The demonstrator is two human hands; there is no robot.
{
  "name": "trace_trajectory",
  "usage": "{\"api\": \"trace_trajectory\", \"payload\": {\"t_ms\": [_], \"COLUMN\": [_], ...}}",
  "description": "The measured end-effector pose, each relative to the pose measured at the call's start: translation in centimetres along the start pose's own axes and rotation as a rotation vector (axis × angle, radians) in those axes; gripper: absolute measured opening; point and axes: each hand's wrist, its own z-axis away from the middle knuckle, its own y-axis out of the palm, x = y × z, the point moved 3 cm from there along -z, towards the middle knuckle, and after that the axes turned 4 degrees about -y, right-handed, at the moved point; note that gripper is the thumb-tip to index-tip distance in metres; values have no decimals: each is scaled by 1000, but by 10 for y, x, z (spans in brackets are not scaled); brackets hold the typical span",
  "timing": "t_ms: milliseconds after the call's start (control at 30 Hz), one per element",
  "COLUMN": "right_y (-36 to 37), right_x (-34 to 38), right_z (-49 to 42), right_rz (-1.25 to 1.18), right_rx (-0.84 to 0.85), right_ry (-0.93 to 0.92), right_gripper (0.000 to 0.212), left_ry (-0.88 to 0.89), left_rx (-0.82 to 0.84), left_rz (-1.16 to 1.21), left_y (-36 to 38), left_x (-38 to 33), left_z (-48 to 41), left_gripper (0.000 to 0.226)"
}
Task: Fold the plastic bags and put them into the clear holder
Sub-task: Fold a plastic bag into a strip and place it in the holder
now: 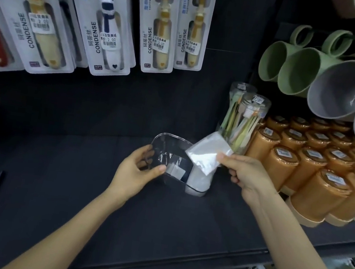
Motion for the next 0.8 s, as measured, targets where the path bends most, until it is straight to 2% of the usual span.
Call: {"api": "trace_trajectory", "payload": {"t_ms": [200, 300, 400, 500, 533, 600, 633, 700, 800], "right_y": [10, 25, 41, 54, 58, 64, 66, 68, 68], "right_x": [-14, -29, -40, -40, -37, -34, -34, -37, -35], "right_z": [34, 54, 68, 79, 84, 93, 95, 94, 98], "right_rz": [219, 265, 355, 739, 820, 917, 953, 1014, 1028], "right_rx": [250, 268, 187, 39, -39, -179, -245, -273, -269], "right_ry": [114, 63, -149, -438, -555, -760, -805, -843, -1012], "right_gripper": [9, 10, 23, 38, 36, 16, 22, 40, 26], "left_ry": [9, -6, -9, -11, -12, -13, -12, -10, -6], "left_rx": [-18, -35, -58, -74, -76, -81, -83, -85, -86], "left_rz": [11, 12, 8, 6, 3, 9, 14, 15, 12], "left_y": [-29, -47, -62, -71, -72, -74, -74, -73, -73], "left_x": [9, 11, 12, 13, 13, 14, 14, 14, 14], "left_z": [48, 66, 79, 86, 87, 89, 89, 89, 88], "left_gripper": [62, 65, 67, 71, 72, 72, 71, 68, 66]}}
